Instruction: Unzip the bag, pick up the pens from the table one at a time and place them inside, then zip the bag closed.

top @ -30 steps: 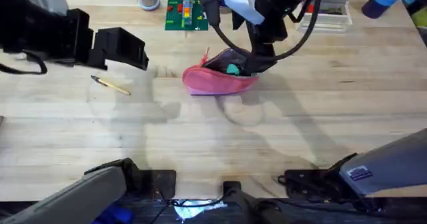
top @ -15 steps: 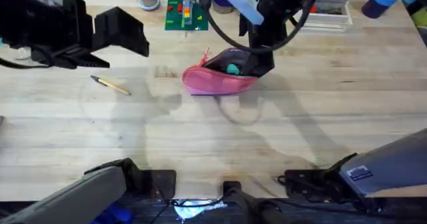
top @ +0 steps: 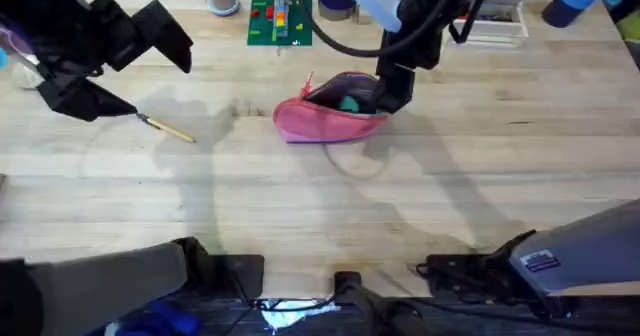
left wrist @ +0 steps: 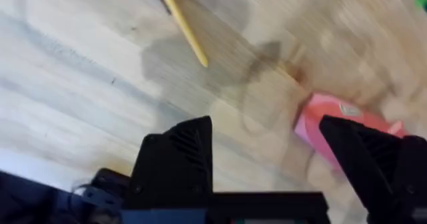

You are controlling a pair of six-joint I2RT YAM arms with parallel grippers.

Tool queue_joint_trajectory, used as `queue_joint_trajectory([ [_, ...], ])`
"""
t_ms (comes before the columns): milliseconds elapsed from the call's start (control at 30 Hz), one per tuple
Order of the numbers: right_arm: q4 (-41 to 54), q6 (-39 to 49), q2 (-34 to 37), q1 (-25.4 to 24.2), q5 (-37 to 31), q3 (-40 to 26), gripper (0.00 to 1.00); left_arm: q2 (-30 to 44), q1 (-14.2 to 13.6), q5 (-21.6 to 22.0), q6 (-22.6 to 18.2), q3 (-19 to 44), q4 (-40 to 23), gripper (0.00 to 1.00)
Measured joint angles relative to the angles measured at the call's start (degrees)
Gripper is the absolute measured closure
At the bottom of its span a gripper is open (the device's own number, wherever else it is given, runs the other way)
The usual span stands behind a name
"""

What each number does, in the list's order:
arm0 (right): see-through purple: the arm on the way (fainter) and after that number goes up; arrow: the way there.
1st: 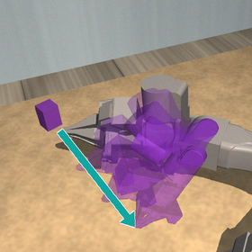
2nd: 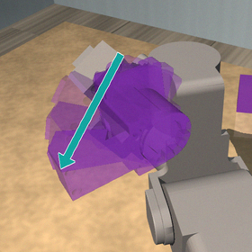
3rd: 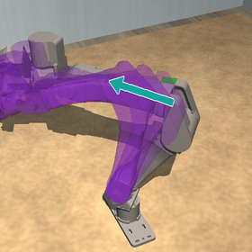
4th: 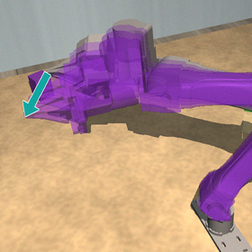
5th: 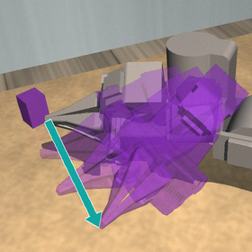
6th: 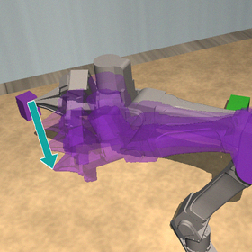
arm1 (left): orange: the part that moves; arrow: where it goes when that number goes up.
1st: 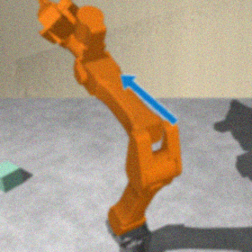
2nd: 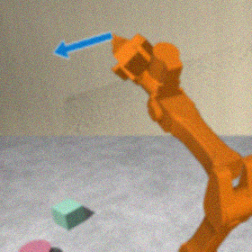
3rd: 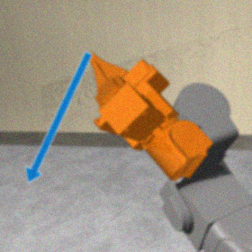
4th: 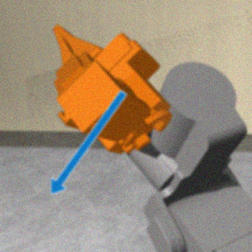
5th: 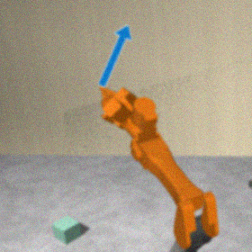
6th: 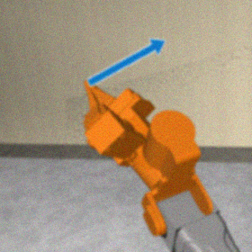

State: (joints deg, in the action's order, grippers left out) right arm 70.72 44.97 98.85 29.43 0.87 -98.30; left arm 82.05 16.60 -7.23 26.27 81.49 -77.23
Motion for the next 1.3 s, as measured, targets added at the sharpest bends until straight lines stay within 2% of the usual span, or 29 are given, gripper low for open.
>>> queue_joint_trajectory([
  [200, 0.56, -0.46, -0.02, 0.02, -1.73, 0.00, 0.005, 4.68, 0.00, 4.13, 8.57, 0.00, 0.43, 0.006],
  [400, 0.97, -0.72, -0.02, 0.00, -2.19, 0.00, 0.005, 10.30, 0.00, 6.84, 12.93, 0.00, 0.83, 0.006],
  [633, 1.18, -0.87, -0.73, 0.00, -2.31, 0.00, 0.006, 15.25, 0.00, 7.54, 14.35, 0.00, 2.73, 0.007],
  [933, 1.32, -0.87, -8.69, -0.11, -2.46, 0.00, 0.006, 16.20, 0.00, 10.45, 16.43, -0.18, 5.27, 0.007],
  [1300, 1.35, -0.87, -10.45, -1.27, -2.61, 0.00, 0.005, 16.18, 0.00, 11.59, 17.52, -8.77, 15.46, 0.007],
])
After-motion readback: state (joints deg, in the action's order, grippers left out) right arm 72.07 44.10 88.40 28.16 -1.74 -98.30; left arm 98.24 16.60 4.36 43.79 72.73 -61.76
